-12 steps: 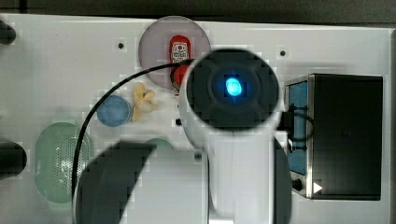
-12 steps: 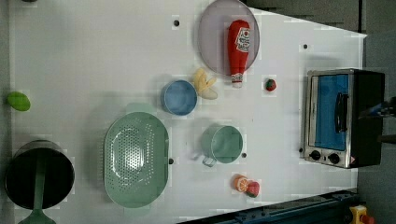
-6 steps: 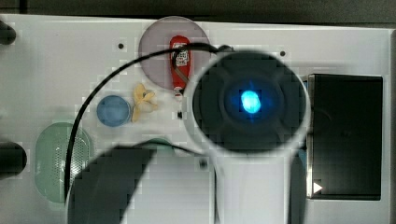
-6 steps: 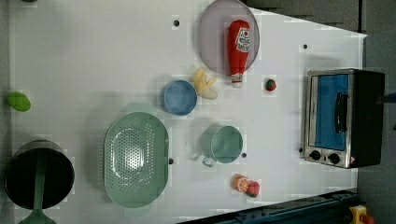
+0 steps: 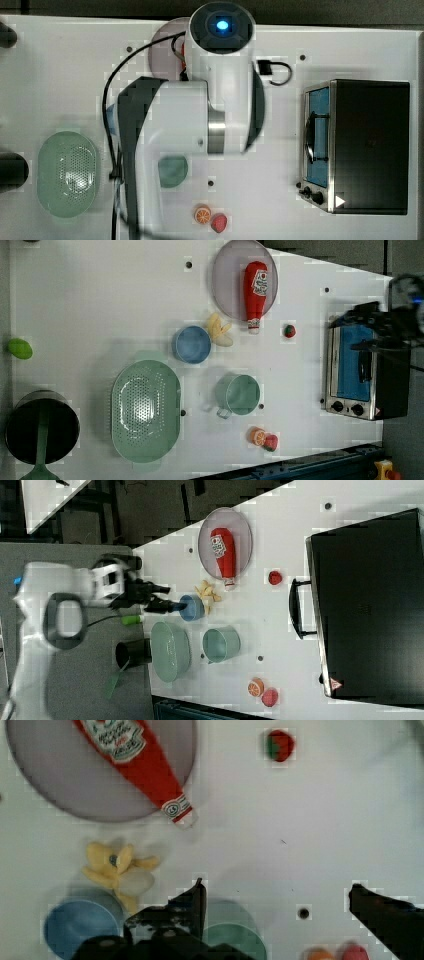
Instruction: Pick ketchup from plate and place it on table.
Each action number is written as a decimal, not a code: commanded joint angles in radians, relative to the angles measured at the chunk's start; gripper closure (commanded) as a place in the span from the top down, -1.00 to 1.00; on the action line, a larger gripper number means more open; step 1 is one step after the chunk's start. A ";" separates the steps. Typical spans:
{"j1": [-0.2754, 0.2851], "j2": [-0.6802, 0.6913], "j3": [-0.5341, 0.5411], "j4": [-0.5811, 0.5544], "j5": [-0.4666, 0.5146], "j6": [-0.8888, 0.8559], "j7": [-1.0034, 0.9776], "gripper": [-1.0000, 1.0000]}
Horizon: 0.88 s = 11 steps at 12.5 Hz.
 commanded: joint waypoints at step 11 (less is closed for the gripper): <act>0.082 0.419 0.019 0.083 -0.217 0.525 -0.360 1.00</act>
